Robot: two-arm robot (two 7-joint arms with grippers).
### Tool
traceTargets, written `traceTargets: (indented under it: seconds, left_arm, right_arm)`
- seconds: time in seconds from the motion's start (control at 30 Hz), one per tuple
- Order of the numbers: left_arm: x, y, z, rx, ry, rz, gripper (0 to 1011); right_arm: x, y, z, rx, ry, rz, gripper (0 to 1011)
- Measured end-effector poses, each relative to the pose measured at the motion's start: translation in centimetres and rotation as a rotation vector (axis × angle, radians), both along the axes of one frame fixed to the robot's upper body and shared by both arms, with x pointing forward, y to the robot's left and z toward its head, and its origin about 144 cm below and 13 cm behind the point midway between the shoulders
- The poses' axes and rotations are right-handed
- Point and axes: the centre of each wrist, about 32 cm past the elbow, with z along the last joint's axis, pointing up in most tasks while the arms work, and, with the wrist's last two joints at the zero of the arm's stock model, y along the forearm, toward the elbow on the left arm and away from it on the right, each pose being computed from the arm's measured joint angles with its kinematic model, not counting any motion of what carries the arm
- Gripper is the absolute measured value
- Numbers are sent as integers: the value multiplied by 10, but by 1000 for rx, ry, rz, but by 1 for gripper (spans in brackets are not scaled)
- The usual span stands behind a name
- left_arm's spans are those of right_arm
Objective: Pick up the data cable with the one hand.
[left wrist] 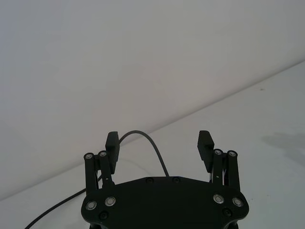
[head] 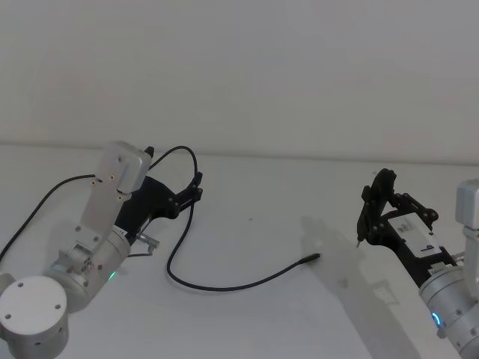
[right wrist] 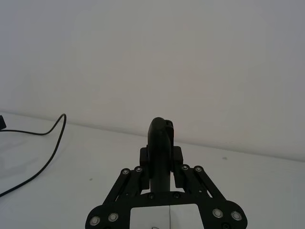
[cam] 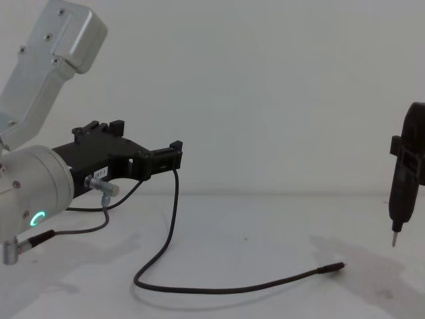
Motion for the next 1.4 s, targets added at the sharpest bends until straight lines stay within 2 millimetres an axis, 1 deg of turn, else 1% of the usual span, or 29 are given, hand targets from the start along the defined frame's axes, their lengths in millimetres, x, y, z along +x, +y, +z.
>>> traceTargets:
  seconds: [1.13, 1.4]
  left_arm:
    - [0, 0, 0, 2, 0, -2, 1001]
    - [1, 0, 6, 26, 2, -57, 1001]
  right_arm:
    - [0, 0, 0, 0, 0, 0, 268]
    - [0, 0, 0, 0, 0, 0, 268]
